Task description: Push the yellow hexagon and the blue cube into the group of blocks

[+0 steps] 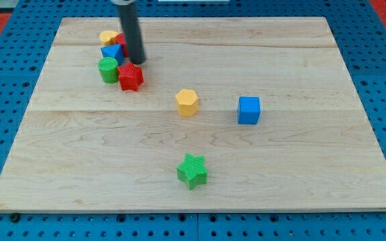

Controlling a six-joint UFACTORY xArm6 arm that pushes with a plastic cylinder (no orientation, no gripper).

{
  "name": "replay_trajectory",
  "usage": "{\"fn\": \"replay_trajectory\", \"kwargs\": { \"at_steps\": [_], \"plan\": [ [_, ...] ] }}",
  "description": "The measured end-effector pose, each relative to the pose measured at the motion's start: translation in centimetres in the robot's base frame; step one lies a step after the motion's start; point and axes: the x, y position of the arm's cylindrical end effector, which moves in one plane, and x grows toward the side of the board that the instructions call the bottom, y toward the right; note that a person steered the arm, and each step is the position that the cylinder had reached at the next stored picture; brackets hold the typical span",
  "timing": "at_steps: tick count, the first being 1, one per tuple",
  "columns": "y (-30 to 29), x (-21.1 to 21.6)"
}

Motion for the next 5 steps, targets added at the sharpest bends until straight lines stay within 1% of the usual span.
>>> {"fn": "replay_trajectory", "kwargs": {
  "at_steps": [1,2,3,4,5],
  "plan": [
    [11.1,0.1],
    [22.3,5.1],
    [27.1,10.7],
    [21.8,12.8],
    [20.9,14.1]
  ]
}}
